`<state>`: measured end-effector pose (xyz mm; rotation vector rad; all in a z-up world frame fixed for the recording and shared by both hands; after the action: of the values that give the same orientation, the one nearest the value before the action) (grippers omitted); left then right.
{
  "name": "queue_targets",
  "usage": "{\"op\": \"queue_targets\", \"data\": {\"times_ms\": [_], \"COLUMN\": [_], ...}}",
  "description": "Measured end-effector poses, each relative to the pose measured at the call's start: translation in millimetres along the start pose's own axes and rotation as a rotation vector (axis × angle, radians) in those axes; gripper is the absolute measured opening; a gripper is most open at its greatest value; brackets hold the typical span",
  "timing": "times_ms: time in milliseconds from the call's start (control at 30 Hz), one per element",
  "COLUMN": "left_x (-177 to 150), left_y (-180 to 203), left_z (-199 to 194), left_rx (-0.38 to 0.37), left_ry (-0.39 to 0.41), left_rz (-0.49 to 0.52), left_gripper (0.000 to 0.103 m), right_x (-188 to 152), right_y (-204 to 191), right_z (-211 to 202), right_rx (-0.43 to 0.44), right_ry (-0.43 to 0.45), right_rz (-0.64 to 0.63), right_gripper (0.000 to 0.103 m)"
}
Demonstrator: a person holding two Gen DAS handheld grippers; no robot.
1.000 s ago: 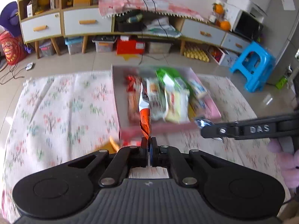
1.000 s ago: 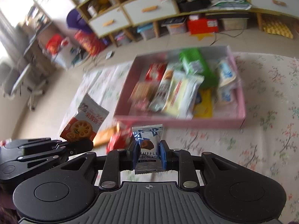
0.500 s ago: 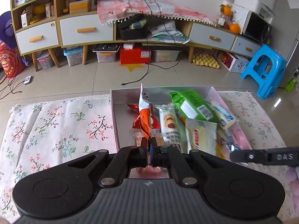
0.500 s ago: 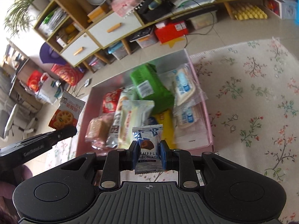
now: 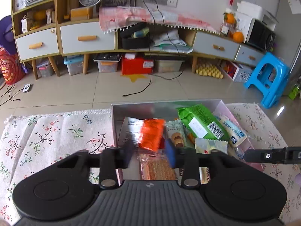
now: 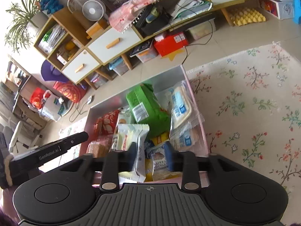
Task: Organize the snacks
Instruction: 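Lower both items into the pink box and open both tools, then move both open tools toward the gold bar and red candy pack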
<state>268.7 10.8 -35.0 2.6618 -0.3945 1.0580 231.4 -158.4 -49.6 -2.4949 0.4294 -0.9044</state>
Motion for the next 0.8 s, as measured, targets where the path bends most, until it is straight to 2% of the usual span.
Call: {"op": "queue_targets", "data": {"times_ms": [67,100,167,233,367,600,800], "left_x": [-0.9,-2.2,-2.4,-5.4,-14.4,-34.7,-52.0], "left_y": [0.9,1.2,0.9,-0.4,-2.1,-16.9,-28.1], "left_z": [-2.7,-5.4,-8.7,-14.4,-28.6,-56.4,-77.6], "left_rx": [0.012,0.019,0.03,0.033,0.043,0.066,0.087], "left_ry": [0.004,0.007,0.011,0.008,0.008,0.001,0.003], "left_rz": [0.011,0.019,0.024,0.019,0.024,0.001,-0.019], "left_gripper": [0.054,0.063,0.072,0.075,0.087,0.097,0.101], "right_x": [1.7,2.0,1.7,0.6,-4.4,-19.2,-39.0], "right_y": [-1.2,-2.6,-5.2,-8.7,-15.6,-30.5,-45.3], "right_z": [-3.7,-5.0,-7.4,-9.4,-14.7,-30.2,-37.6], "right_rx": [0.015,0.02,0.019,0.015,0.006,-0.009,-0.017], "right_ry": [0.009,0.007,0.004,-0.003,-0.019,-0.036,-0.062], "right_rz": [0.002,-0.003,-0.01,-0.024,-0.046,-0.069,-0.093], "right_gripper": [0.064,0.064,0.064,0.067,0.073,0.083,0.086]}}
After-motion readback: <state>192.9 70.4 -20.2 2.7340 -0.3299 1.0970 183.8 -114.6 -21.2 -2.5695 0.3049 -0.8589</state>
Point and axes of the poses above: each gripper's, at about its wrist camera, not at the fingertips, and z roughly the way its jaws point, y to its right, x to its top, the point moved 5 cm from there along z, roughly the way its jaws point, and after that the axes turned 1 degree about -z, right-handed, at the moved point
